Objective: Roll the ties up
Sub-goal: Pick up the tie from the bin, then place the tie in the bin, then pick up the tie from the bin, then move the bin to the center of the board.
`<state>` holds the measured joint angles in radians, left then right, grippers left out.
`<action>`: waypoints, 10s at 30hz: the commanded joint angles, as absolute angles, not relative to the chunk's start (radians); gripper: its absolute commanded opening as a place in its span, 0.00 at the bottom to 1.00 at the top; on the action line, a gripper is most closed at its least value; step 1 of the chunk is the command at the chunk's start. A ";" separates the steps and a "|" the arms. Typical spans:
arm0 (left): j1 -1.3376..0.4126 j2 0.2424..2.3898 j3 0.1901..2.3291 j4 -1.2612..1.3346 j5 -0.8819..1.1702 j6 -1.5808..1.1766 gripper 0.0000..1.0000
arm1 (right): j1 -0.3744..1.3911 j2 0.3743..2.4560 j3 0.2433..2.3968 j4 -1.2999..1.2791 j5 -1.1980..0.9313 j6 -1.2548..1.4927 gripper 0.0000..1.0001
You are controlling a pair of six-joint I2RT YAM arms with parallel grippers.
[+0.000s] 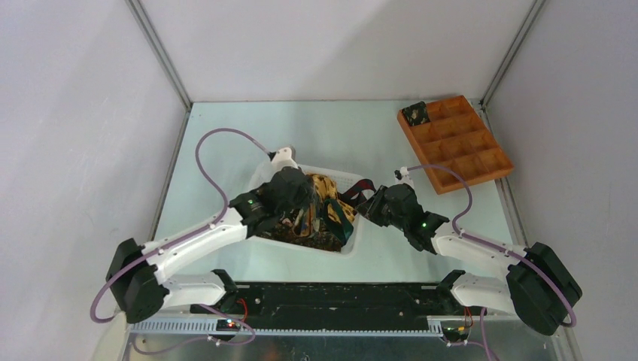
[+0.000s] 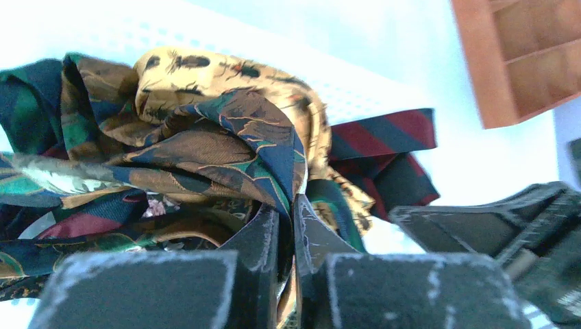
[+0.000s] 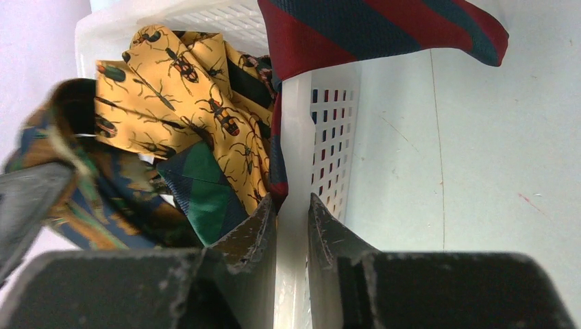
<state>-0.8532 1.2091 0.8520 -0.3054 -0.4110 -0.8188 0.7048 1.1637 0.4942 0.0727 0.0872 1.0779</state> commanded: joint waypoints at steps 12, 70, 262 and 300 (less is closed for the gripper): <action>-0.847 1.022 0.916 -0.254 -0.365 -0.678 0.00 | 0.699 1.170 0.481 0.027 0.167 1.046 0.14; -0.417 0.962 1.043 -0.180 0.717 -0.448 0.00 | 0.698 1.193 0.480 0.032 0.159 1.012 0.13; -0.432 1.186 1.655 -0.585 0.178 -0.680 0.00 | 0.692 1.197 0.480 0.039 0.152 1.011 0.14; -0.138 0.986 2.000 -0.953 0.077 -0.535 0.00 | 0.204 1.822 1.185 0.263 -0.126 0.660 0.00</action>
<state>-0.1478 0.9783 2.0487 -0.9379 0.0803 -0.5659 0.2539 1.7515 1.0130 0.1806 -0.0612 0.7708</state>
